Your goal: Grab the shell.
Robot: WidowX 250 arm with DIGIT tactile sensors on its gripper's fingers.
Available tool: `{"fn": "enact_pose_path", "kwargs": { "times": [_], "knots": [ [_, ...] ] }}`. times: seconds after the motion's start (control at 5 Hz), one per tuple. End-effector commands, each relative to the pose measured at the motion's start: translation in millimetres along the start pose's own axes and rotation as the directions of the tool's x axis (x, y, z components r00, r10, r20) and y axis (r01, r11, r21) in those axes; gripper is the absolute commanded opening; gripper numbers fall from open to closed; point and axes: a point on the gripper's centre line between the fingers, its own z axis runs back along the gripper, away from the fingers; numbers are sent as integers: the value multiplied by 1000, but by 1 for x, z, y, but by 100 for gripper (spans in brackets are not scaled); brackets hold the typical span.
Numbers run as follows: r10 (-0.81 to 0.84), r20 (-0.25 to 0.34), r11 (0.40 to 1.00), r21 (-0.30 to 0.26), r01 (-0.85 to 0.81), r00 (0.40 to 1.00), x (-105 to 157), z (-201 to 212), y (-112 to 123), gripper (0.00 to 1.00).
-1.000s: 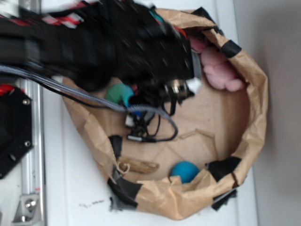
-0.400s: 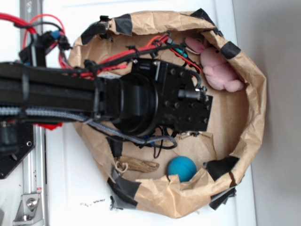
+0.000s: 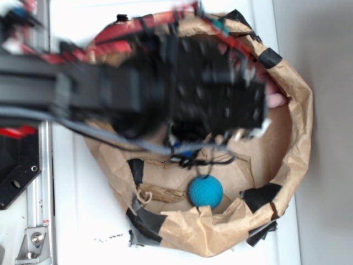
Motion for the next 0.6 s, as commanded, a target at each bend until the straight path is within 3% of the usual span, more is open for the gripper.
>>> {"fn": "enact_pose_path", "kwargs": {
  "times": [0.0, 0.2, 0.4],
  "knots": [
    [393, 155, 916, -155, -370, 907, -27, 83, 18, 0],
    [621, 171, 770, -314, -555, 765, -44, 94, 3, 0],
    [722, 184, 687, -300, -662, 667, -41, 96, -6, 0]
  ]
}}
